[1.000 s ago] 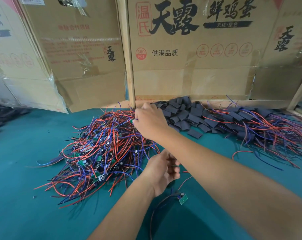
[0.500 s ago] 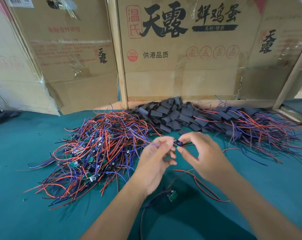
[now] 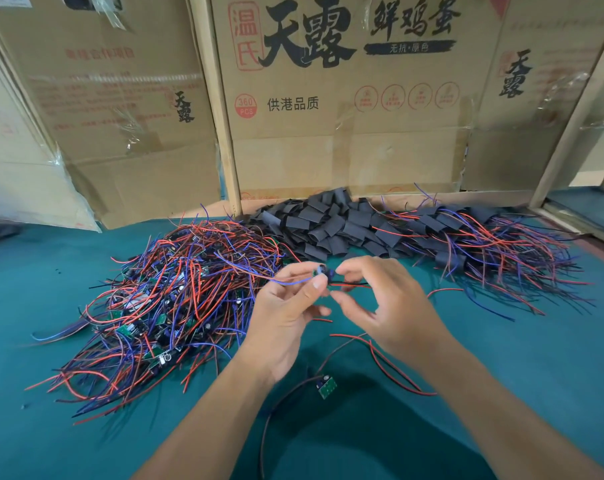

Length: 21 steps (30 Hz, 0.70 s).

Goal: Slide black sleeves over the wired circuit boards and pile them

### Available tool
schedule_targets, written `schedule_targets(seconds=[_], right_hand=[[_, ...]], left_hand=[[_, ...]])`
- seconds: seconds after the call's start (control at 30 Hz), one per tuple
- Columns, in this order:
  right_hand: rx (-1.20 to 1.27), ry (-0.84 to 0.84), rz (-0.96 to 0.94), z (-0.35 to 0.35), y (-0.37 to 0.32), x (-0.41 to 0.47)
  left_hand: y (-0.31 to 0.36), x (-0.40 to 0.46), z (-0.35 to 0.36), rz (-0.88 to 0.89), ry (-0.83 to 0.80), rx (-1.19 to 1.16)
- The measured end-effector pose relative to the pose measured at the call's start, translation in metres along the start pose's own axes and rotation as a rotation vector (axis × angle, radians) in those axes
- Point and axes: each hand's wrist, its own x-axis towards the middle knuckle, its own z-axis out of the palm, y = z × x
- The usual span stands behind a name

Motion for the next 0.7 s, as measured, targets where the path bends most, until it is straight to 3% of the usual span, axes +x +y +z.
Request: schedule_targets(seconds=[0.13,0.27,0.4,0.5,0.6,0.7], right_hand=[[0.074,-0.073,0.104,0.000,-0.002,-0.002],[0.173,-0.333,0.208,-0.005,0.004,-0.001],[0.350,-0.278,0.496,-0.011,0.040,0.019],[0.036,-0.480,0.641,-0.009,0.092,0.046],[-0.389,-0.682,0.641,0.002,0.140,0.066],[-0.603,-0.806,0.600,0.011,0.166,0.071]], left_hand=[[0.008,0.004,-0.008,-0.002,0.033,-0.135],[0.009,0.007,-0.014,-0.031,0.100,-0.200],[0.010,0.009,-0.019,-0.066,0.145,-0.235],[0.008,0.009,-0.020,-0.066,0.126,-0.208],[0.006,0.009,-0.019,-0.051,0.111,-0.179],[0.006,0.010,-0.019,-0.044,0.112,-0.201]])
